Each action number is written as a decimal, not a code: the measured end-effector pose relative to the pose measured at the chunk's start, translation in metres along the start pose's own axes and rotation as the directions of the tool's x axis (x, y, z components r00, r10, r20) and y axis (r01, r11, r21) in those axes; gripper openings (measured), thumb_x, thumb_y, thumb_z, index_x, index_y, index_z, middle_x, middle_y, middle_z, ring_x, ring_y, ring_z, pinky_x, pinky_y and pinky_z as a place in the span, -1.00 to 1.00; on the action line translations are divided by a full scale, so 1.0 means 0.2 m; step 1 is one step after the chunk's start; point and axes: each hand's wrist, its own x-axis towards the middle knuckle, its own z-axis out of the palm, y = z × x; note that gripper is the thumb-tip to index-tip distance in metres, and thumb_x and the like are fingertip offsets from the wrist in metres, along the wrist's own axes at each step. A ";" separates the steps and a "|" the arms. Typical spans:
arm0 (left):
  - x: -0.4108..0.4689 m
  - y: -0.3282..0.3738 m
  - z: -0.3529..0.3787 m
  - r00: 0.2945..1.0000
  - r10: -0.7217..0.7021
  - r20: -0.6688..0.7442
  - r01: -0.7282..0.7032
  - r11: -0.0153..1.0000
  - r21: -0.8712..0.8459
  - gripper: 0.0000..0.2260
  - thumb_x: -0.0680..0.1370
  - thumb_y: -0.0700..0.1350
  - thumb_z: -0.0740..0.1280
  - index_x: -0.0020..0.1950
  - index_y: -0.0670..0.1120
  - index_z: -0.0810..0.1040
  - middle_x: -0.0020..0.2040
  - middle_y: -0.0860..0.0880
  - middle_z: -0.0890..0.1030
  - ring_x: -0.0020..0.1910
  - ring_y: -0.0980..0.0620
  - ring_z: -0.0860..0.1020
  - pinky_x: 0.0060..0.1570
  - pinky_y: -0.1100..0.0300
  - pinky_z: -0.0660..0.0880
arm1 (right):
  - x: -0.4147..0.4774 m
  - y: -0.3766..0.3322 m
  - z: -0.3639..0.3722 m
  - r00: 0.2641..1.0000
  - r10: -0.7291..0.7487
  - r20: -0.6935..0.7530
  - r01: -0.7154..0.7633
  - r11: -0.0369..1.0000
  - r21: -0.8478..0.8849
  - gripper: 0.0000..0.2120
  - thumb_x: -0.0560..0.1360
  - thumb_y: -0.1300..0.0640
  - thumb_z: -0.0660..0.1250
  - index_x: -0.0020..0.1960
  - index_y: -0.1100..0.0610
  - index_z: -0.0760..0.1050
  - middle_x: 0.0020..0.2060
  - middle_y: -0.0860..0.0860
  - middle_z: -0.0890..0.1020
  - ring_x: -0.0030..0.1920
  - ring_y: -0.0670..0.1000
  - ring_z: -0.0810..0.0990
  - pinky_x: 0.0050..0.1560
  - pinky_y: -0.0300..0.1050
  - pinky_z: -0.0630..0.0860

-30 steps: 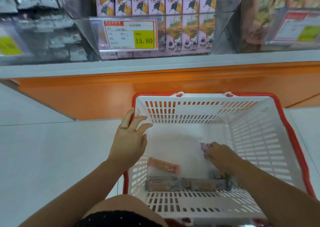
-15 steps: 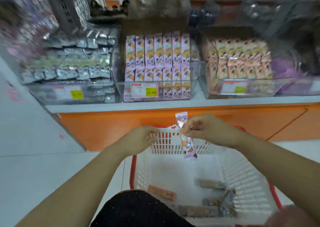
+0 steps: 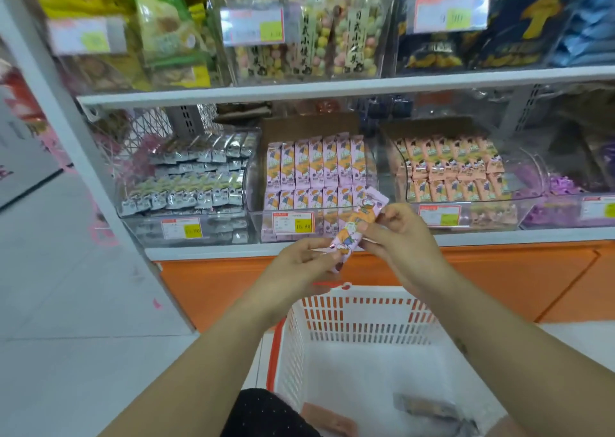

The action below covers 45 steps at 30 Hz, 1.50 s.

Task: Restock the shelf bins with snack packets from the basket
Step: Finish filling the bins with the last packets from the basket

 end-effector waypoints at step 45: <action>0.94 0.26 0.16 0.987 0.047 -0.154 0.084 0.665 0.742 -0.76 0.56 -0.07 0.35 -0.28 -0.11 0.50 -0.37 -0.01 0.48 -0.41 0.06 0.48 -0.50 0.34 0.38 | 0.42 0.08 -0.18 0.988 0.016 0.151 0.108 0.625 -0.773 -0.51 0.58 0.14 0.25 0.47 0.00 0.25 -0.34 -0.09 0.49 -0.63 -0.21 0.38 -0.55 -0.39 0.30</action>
